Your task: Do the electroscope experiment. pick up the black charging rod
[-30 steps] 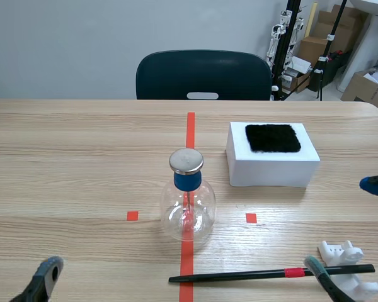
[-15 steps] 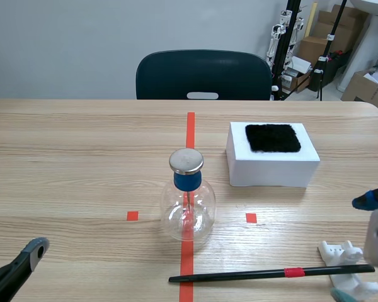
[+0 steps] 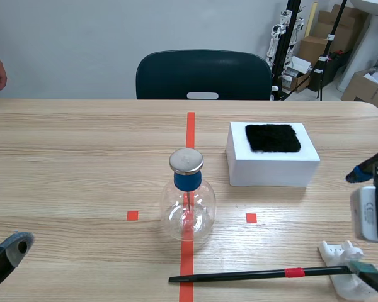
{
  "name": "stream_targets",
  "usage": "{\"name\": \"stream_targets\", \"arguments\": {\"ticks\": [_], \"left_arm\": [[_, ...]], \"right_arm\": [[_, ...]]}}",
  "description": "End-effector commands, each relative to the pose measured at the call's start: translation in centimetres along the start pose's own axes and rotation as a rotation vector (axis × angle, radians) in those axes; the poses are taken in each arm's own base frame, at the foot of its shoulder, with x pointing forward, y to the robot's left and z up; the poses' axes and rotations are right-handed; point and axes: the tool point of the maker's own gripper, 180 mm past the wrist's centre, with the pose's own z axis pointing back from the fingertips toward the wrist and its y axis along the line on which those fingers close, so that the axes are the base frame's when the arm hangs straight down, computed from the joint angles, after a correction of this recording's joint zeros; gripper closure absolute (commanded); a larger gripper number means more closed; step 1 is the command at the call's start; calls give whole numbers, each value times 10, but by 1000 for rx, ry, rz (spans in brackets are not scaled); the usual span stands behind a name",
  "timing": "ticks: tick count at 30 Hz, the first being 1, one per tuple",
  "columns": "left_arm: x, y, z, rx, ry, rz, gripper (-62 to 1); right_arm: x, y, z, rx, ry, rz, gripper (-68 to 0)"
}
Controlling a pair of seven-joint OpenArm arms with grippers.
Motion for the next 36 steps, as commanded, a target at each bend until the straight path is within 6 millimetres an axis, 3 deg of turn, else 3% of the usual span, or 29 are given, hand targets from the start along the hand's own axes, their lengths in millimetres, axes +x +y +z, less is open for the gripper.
{"name": "stream_targets", "arguments": {"ticks": [1,13,20,30,36], "left_arm": [[4,-4,-4,-35,-20,-2,-623],[-6,2,-6,-72,18,-66,-623],[-3,4,-9,-72,-10,-65,-623],[-7,1,-9,-85,6,-76,-623],[3,2,-2,-79,-121,-37,-623]], "right_arm": [[0,-2,-3,5,8,21,-653],[10,13,-31,110,80,110,-653],[6,25,-32,191,129,97,-653],[-1,26,-31,239,170,98,-653],[-2,35,-38,307,203,60,-648]]}}
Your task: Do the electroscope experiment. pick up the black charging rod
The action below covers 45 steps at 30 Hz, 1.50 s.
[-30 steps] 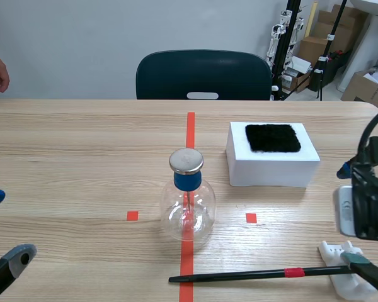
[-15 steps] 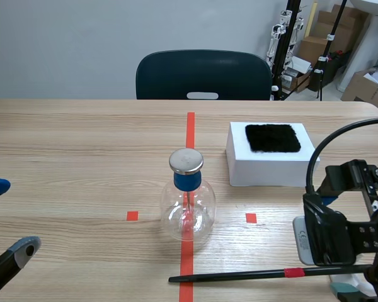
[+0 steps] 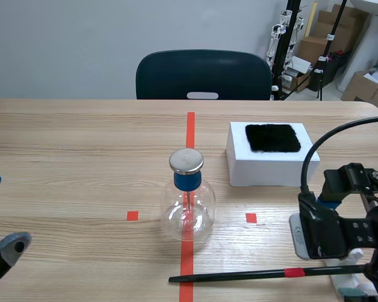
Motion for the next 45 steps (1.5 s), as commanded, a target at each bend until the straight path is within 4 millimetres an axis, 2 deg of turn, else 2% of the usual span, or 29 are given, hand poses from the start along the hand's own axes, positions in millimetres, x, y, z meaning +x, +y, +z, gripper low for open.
{"name": "stream_targets", "arguments": {"ticks": [1,6,13,21,26,31,39,45], "left_arm": [[-4,-5,-1,-9,-23,29,-623],[-7,-12,-1,-43,-70,53,-623],[-21,-15,-5,-96,-32,36,-623],[-22,-18,-4,-122,-72,56,-623],[-27,-20,-6,-143,-67,64,-623],[-29,-23,-8,-166,-83,75,-623],[-40,-25,-14,-200,-59,89,-623],[-43,-31,-18,-222,-70,116,-623]], "right_arm": [[-5,-4,1,8,23,15,-637],[-2,-2,-7,60,41,16,-558],[-6,0,-20,104,80,77,-558],[2,10,-31,165,67,164,-566],[9,5,-31,163,42,175,-625],[16,8,-34,182,22,164,-626],[10,19,-50,231,67,132,-626],[17,21,-51,268,41,125,-626]]}}
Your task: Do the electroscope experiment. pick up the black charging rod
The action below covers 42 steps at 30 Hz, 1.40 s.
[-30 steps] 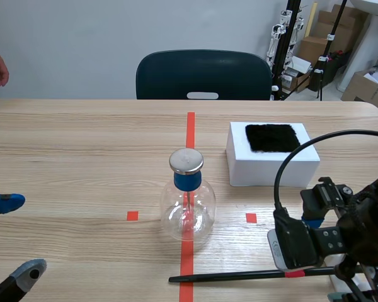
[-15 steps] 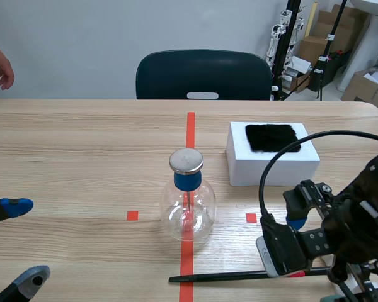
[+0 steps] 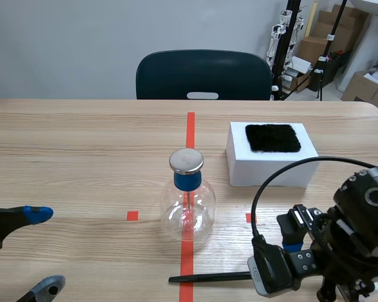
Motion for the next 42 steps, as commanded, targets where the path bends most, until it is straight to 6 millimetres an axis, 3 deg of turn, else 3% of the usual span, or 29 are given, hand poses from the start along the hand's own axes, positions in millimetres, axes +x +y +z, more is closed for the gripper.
{"name": "stream_targets", "arguments": {"ticks": [1,9,16,24,31,42], "left_arm": [[7,2,-4,3,-44,-1,-623],[-4,1,-9,-5,-23,8,-623],[-4,5,-8,10,-28,10,-623],[0,14,-4,71,-61,28,-623],[-1,19,-4,99,-60,32,-623],[-1,19,-4,98,-58,33,-623]], "right_arm": [[-2,-15,10,-31,2,10,-626],[7,-23,14,-31,-30,-4,-626],[12,-23,10,-6,-26,-33,-626],[8,-38,18,-39,-6,-23,-626],[9,-24,11,8,22,35,-626],[4,-20,10,25,30,18,-625]]}}
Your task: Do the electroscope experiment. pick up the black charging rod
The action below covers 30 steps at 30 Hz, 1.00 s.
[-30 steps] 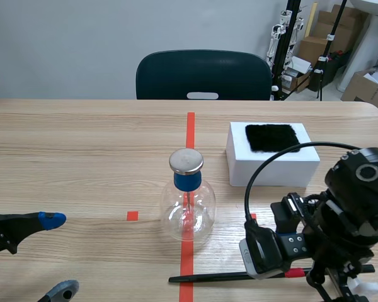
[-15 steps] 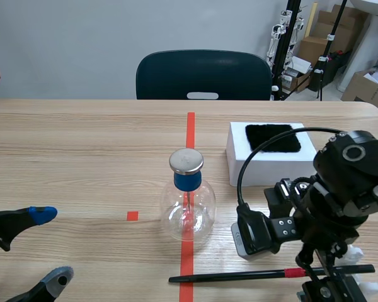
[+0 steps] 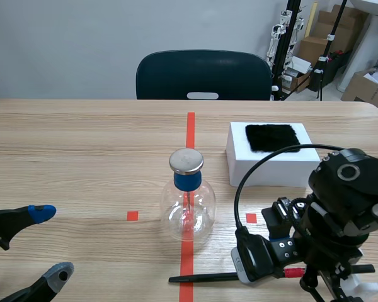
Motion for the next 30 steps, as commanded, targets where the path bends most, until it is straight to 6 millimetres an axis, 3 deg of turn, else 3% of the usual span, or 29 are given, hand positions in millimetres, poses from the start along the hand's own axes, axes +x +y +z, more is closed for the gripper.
{"name": "stream_targets", "arguments": {"ticks": [1,6,30], "left_arm": [[6,4,-2,10,-21,-8,-623],[-6,5,-1,12,44,-6,-623],[-6,5,-2,12,44,-7,-623]], "right_arm": [[-11,-8,5,-15,21,-13,-626],[-18,-7,1,-3,21,-41,-625],[-4,-28,3,-100,-66,-99,-625]]}}
